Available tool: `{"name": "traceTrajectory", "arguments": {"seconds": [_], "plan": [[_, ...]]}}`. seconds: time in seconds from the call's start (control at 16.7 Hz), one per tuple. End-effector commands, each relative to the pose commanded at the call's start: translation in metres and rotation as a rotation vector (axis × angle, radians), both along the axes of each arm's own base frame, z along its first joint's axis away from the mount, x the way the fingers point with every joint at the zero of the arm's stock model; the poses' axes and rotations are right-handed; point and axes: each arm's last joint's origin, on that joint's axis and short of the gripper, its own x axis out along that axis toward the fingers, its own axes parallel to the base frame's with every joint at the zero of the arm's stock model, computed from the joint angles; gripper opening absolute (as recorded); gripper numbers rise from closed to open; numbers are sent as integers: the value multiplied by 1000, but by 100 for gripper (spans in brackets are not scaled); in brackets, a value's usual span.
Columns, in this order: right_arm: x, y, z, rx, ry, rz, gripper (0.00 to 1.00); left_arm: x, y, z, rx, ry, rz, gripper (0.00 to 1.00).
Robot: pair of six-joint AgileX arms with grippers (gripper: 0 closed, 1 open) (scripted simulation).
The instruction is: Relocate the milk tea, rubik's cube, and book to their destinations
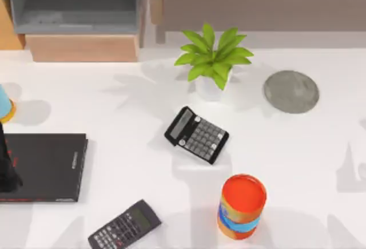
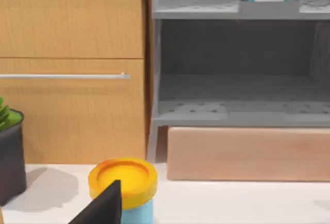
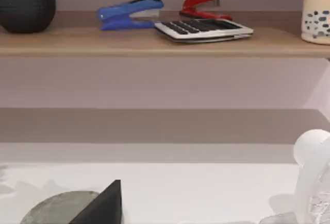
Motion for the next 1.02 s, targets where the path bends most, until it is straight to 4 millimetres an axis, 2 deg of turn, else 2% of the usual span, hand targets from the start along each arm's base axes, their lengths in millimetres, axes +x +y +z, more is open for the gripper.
{"name": "traceTrajectory", "arguments": {"seconds": [0.12,0.24,0.42,0.6,0.72,0.84,1.02], "plan": [[0,0,0,0,0,0,100,0,0,0,0,0,0,100],[0,-1,9,0,-17,2,100,0,0,0,0,0,0,100],[5,-3,41,-5,-66,2,100,0,0,0,0,0,0,100],[23,-10,83,-15,-100,-3,100,0,0,0,0,0,0,100],[48,-17,107,-20,-94,-8,100,0,0,0,0,0,0,100],[84,-30,123,-22,-68,-12,100,0,0,0,0,0,0,100],[149,-58,125,-15,-15,-15,100,0,0,0,0,0,0,100]]}}
